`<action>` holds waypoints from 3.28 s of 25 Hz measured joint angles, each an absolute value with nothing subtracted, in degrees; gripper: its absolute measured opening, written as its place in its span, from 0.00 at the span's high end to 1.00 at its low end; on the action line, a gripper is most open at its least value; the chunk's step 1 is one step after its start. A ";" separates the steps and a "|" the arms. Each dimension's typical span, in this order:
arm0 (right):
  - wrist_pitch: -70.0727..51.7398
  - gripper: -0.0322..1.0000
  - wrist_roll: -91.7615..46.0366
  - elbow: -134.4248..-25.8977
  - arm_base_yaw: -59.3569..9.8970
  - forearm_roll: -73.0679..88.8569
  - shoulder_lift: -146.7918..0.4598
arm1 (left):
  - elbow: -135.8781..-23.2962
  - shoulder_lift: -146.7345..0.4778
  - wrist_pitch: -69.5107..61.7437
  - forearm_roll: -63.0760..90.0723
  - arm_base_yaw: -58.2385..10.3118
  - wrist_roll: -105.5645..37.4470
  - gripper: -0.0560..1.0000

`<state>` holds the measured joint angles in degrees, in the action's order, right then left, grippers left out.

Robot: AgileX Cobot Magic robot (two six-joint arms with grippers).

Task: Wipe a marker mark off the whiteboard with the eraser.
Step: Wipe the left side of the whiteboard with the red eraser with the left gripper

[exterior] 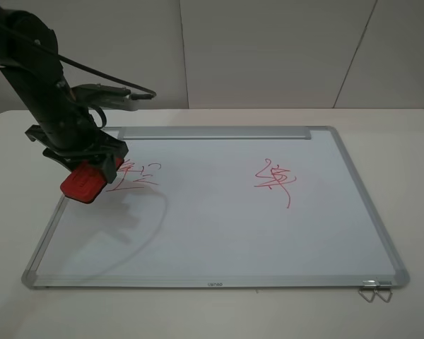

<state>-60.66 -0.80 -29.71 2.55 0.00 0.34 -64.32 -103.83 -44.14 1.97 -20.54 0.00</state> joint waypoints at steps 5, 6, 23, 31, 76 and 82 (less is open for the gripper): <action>-60.66 0.30 -0.80 -29.71 2.55 0.00 0.34 | -65.09 -104.63 -42.22 1.83 -14.04 1.11 0.40; -60.66 0.30 -0.80 -29.71 2.55 0.00 0.34 | -65.48 -105.31 -42.19 1.83 -13.45 1.11 0.40; -60.66 0.30 -0.80 -29.71 2.55 0.00 0.34 | -77.96 -120.61 -41.85 1.89 -12.83 -0.87 0.40; -60.66 0.30 -0.80 -29.71 2.55 0.00 0.34 | -78.02 -121.20 -39.98 1.89 -12.94 -2.18 0.40; -60.66 0.30 -0.80 -29.71 2.55 0.00 0.34 | -87.15 -129.92 -43.42 0.36 -31.91 -1.07 0.40; -60.66 0.30 -0.80 -29.71 2.55 0.00 0.34 | -87.32 -129.92 -47.17 0.00 -23.65 -1.07 0.40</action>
<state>-60.66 -0.80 -29.71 2.55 0.00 0.34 -87.32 -129.92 -47.17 0.00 -23.65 -1.07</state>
